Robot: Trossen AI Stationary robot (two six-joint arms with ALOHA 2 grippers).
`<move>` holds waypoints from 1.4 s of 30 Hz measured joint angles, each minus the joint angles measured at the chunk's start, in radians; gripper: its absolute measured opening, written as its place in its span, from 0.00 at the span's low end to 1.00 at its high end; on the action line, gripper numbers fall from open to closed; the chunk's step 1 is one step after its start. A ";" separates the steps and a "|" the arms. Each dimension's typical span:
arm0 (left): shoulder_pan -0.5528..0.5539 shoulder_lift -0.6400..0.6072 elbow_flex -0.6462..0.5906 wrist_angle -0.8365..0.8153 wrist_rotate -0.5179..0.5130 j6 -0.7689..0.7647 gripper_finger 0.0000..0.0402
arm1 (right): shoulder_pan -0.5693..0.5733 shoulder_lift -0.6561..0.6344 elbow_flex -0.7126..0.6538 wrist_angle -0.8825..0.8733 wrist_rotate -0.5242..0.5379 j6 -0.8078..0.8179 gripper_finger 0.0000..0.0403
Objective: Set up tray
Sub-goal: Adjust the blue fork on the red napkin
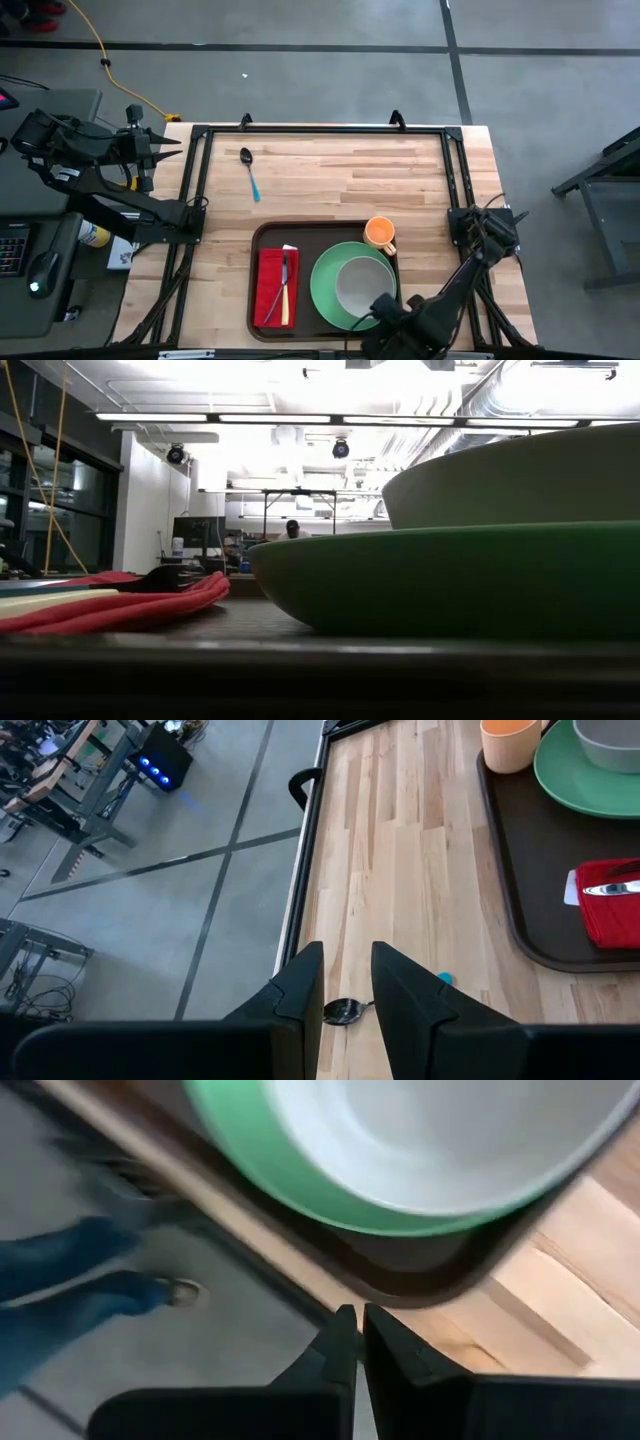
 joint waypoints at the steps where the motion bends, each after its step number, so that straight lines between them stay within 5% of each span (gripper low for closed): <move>1: 0.000 0.000 0.000 0.000 0.000 0.000 0.29 | 0.003 0.000 0.031 -0.007 0.027 -0.014 0.00; 7: 0.000 0.000 0.000 0.000 0.000 0.000 0.29 | -0.002 -0.002 0.200 0.001 0.229 -0.098 0.00; 15: 0.000 0.000 0.000 0.000 0.000 0.006 0.29 | -0.174 -0.004 0.247 0.238 0.359 -0.354 0.00; 21: 0.000 0.000 0.000 0.000 0.000 0.018 0.29 | -0.327 0.000 0.247 0.553 0.346 -0.576 0.00; 33: 0.000 0.000 0.000 0.000 0.008 0.032 0.29 | -0.487 0.063 0.244 0.693 0.222 -0.684 0.00; 42: 0.000 -0.041 -0.116 0.002 0.046 -0.186 0.29 | -0.461 -0.074 0.245 0.321 0.693 -0.632 0.00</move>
